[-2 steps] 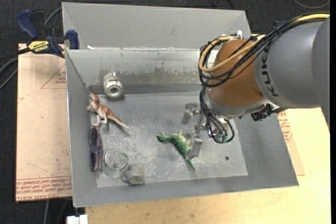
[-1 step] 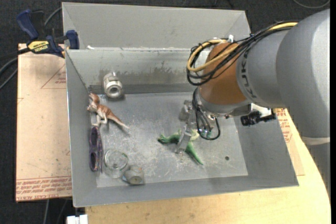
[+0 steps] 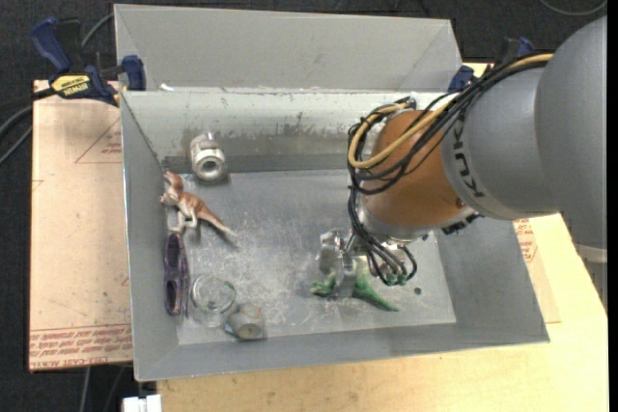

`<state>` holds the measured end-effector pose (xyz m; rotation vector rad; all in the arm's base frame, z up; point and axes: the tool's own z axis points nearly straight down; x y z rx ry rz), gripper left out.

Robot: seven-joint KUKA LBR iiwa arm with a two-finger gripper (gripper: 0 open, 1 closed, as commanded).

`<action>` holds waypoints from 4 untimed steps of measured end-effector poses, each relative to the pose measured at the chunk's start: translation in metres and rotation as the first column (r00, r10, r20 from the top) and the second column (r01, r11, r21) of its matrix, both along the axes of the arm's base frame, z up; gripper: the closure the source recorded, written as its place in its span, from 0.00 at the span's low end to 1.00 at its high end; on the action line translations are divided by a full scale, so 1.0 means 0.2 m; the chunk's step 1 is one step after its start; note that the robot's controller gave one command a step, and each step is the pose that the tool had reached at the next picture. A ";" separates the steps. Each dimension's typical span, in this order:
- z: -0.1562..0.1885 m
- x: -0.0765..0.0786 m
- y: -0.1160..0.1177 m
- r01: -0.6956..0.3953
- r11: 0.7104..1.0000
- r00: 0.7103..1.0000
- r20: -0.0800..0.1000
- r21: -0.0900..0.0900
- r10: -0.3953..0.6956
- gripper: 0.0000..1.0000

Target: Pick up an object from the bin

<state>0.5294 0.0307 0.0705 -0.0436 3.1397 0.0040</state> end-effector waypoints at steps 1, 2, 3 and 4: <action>0.00 0.00 0.00 0.000 1.000 1.000 0.001 0.000 0.000 1.00; 0.41 -0.09 0.00 0.033 0.999 0.999 0.007 0.002 -0.033 1.00; 0.19 0.02 -0.04 -0.025 1.000 1.000 0.001 0.000 0.025 1.00; 0.73 -0.12 -0.06 0.005 1.000 1.000 0.001 0.002 -0.005 1.00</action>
Offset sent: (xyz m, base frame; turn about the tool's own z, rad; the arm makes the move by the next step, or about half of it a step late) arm -0.0195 -0.0009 0.0779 0.0339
